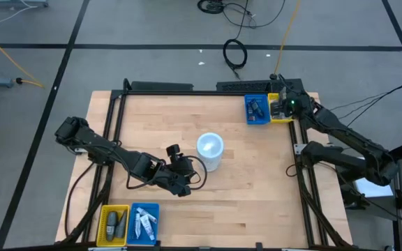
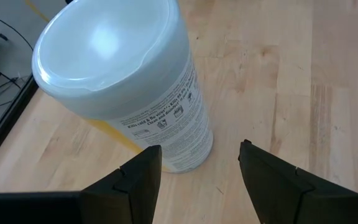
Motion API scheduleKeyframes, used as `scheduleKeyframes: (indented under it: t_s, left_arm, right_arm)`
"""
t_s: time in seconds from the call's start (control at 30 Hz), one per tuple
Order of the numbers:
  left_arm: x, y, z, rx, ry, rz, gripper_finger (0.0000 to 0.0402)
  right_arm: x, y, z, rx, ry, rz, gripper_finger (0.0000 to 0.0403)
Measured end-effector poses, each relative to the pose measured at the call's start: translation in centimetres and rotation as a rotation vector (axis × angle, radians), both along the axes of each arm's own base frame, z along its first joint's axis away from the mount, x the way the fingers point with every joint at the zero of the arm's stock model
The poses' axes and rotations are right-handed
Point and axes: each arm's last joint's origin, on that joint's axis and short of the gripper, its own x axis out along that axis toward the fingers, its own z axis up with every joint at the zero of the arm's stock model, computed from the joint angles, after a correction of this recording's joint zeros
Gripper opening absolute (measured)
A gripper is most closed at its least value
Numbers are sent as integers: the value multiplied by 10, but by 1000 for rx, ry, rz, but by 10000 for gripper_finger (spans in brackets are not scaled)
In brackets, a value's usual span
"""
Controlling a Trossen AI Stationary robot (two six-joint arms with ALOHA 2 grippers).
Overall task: Pick & Place Travel size toiletries
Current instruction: Put the hairbrush into the top yellow bin
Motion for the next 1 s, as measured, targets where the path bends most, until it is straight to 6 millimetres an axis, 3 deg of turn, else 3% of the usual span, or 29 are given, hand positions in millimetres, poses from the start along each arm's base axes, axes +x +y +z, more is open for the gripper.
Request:
scheduleKeyframes:
  t_s: [0.27, 1.0]
  left_arm:
    - [0, 0, 0, 6, 2, -5, 214]
    - [0, 0, 0, 6, 1, -5, 214]
  right_arm:
    - [-6, -5, -15, 36, -14, -4, 0]
    - [-10, -8, -18, 48, -4, 10, 6]
